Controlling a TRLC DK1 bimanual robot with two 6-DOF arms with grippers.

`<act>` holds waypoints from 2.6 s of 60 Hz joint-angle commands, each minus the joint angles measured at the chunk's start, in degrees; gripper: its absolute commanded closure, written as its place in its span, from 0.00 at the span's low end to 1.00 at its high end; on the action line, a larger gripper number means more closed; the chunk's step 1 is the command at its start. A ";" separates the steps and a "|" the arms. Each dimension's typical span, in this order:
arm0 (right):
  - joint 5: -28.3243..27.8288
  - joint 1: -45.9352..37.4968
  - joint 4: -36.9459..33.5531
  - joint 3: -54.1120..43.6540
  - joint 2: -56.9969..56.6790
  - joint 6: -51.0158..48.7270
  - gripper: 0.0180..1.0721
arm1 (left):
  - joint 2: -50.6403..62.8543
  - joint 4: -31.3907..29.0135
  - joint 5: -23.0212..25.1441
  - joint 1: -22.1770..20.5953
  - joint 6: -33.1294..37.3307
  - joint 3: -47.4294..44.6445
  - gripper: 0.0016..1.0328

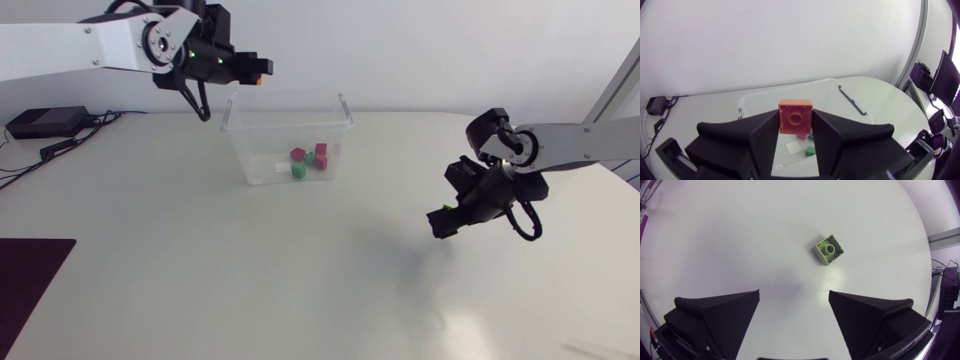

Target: Place the duplo bricks in the container

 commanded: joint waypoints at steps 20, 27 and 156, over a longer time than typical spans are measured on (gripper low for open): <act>-2.38 -4.01 -1.26 7.68 5.60 -9.43 0.05 | 8.99 -3.06 0.79 1.97 0.65 9.23 0.04; -3.96 -6.03 -1.26 9.88 8.15 -12.86 0.05 | 3.46 -2.36 0.79 2.23 1.18 3.96 0.04; -15.92 11.28 -6.63 25.17 -7.15 -9.16 0.82 | -76.00 -2.44 -3.87 11.55 14.36 -61.08 0.04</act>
